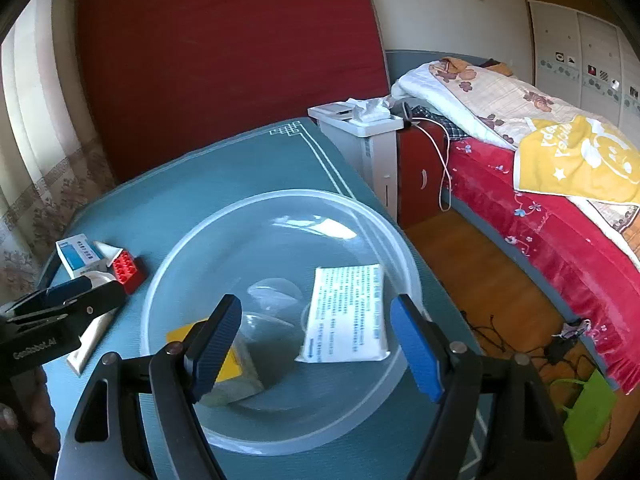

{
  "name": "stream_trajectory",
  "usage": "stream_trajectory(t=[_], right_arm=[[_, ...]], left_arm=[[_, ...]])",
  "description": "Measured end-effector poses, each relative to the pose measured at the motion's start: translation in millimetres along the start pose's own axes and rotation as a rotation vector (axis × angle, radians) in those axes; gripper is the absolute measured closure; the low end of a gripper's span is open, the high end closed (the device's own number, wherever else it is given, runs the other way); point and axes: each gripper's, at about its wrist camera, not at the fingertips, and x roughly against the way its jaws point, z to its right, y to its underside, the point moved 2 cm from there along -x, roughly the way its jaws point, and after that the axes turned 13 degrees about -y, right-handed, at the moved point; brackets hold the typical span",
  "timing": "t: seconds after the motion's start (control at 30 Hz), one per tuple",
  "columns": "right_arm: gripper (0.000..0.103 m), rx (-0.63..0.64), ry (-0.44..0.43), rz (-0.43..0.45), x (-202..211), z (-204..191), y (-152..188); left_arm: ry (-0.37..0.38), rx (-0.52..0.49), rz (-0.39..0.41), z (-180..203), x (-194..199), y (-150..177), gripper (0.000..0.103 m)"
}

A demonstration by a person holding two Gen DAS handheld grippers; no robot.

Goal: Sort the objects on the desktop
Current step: 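Withdraw both open tools from the bowl back toward the table items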

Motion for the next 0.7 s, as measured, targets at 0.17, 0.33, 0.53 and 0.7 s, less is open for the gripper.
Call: stream_trajectory(t=[0.17,0.33,0.53,0.7], right_arm=[[0.022,-0.011,-0.022,-0.002,-2,-9,0],[0.022,-0.025,-0.046,-0.008,-6,-17,1],[0.022,-0.031,-0.085,-0.023,-13,-35,6],[0.022,-0.003,-0.113,-0.045,-21,-57,10]], left_arm=[[-0.021,0.028,-0.001,-18,0,4,0.024],[-0.048,0.067,-0.002,-42,0,7,0.024],[-0.089,0.115,-0.004,-76,-2,11,0.024],[-0.123,0.139,-0.004,-106,-7,12,0.024]])
